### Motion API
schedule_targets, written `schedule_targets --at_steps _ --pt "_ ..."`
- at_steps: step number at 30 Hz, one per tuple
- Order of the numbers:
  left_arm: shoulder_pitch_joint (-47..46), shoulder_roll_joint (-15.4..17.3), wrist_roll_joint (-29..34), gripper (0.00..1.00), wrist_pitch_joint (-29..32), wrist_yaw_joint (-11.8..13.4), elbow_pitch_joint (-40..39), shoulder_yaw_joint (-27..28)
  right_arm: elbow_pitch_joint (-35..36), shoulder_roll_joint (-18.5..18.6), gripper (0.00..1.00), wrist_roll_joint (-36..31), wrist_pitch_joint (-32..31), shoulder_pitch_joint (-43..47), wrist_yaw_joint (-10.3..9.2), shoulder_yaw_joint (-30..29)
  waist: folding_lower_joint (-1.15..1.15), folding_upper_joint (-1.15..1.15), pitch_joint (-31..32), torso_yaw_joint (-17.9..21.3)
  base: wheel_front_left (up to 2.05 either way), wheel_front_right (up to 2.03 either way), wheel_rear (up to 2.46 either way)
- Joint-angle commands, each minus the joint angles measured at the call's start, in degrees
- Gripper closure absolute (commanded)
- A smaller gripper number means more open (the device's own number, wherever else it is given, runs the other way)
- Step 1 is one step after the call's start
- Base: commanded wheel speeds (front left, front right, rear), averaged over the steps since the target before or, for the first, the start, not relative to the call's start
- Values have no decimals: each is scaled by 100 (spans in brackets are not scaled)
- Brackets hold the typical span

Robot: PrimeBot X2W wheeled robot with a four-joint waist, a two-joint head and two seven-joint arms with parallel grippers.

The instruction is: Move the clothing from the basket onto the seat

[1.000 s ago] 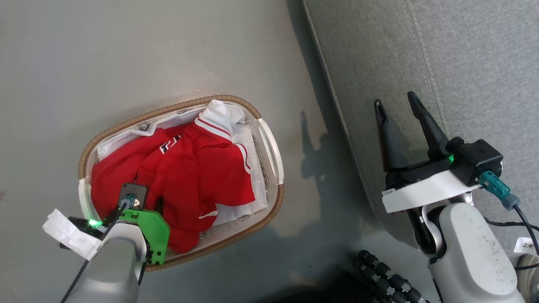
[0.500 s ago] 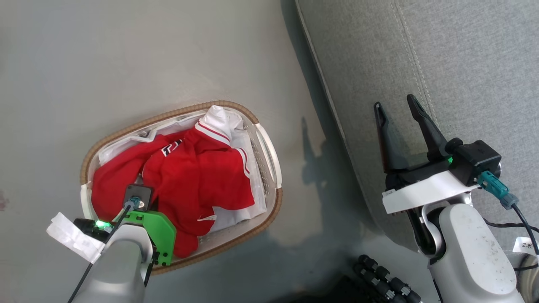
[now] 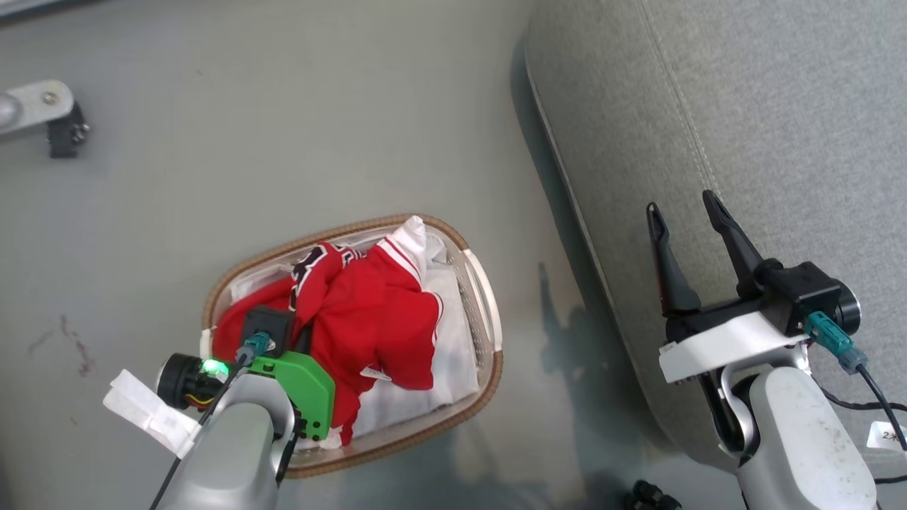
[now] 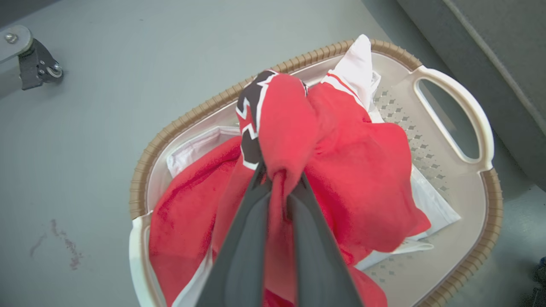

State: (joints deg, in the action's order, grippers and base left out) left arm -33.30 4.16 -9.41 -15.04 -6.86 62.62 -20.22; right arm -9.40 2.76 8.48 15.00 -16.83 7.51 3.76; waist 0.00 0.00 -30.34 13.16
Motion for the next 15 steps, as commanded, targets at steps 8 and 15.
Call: schedule_targets --at_steps 8,15 --pt "430 12 -31 100 -20 -63 -1196 -137 -101 24 0 -276 28 428 -5 -135 0 0 1269 -575 0 0 0" --pt "358 181 -41 100 -21 -66 -1935 -561 -182 24 0 -416 28 773 -5 -176 0 0 1945 -691 0 0 0"
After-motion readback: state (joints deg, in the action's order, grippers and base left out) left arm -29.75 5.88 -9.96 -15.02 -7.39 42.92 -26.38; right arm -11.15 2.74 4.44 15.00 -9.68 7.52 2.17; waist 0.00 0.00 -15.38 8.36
